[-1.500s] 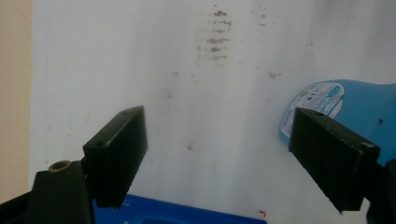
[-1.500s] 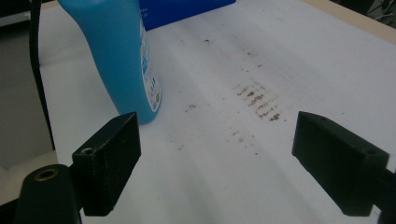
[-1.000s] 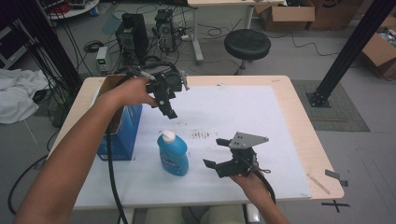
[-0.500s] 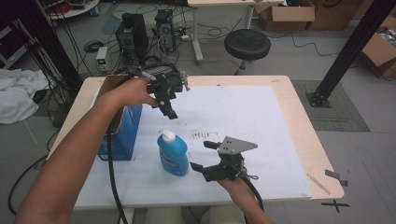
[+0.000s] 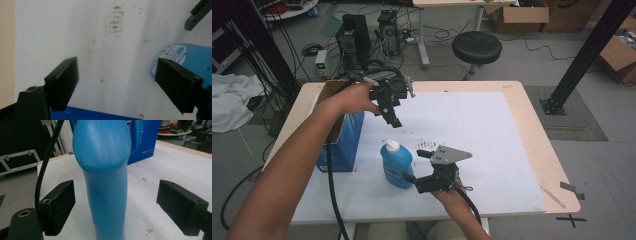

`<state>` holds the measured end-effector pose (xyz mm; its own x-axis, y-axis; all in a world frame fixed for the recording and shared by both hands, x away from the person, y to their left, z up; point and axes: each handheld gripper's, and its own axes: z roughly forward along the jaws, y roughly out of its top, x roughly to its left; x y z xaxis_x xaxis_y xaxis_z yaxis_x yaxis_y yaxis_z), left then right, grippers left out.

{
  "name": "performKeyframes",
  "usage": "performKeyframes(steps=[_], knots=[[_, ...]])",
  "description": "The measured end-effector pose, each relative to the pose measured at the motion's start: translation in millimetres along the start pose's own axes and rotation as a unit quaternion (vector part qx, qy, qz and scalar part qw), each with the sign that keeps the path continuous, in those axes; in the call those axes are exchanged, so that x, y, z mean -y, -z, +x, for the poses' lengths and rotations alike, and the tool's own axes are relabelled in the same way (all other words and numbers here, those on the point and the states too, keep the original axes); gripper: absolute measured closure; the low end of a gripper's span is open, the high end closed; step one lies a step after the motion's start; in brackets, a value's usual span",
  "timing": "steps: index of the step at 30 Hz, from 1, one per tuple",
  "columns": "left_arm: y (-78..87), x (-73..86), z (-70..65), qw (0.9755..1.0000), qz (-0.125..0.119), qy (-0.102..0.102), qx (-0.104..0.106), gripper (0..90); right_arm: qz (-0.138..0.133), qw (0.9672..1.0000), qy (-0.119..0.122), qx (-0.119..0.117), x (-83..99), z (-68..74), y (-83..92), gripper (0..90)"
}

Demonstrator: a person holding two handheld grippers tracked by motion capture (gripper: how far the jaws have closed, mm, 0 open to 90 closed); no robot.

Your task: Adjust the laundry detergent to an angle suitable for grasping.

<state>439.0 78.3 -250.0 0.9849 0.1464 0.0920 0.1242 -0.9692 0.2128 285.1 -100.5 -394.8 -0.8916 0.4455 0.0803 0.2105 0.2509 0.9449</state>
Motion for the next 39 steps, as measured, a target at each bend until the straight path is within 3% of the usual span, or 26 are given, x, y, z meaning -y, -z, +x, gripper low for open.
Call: performKeyframes(steps=[17, 39], knots=[[0.2, 0.9, -0.3, 1.0, 0.002, 0.003, 0.0, 20.2, 0.002, 0.9999, 0.009, -0.007, -0.1, 11.1, -34.5, 14.9], [0.7, 2.6, 0.0, 1.0, 0.001, 0.004, -0.001, 20.4, -0.016, 0.9998, 0.013, 0.004, 0.5, 10.7, -46.7, 20.0]])
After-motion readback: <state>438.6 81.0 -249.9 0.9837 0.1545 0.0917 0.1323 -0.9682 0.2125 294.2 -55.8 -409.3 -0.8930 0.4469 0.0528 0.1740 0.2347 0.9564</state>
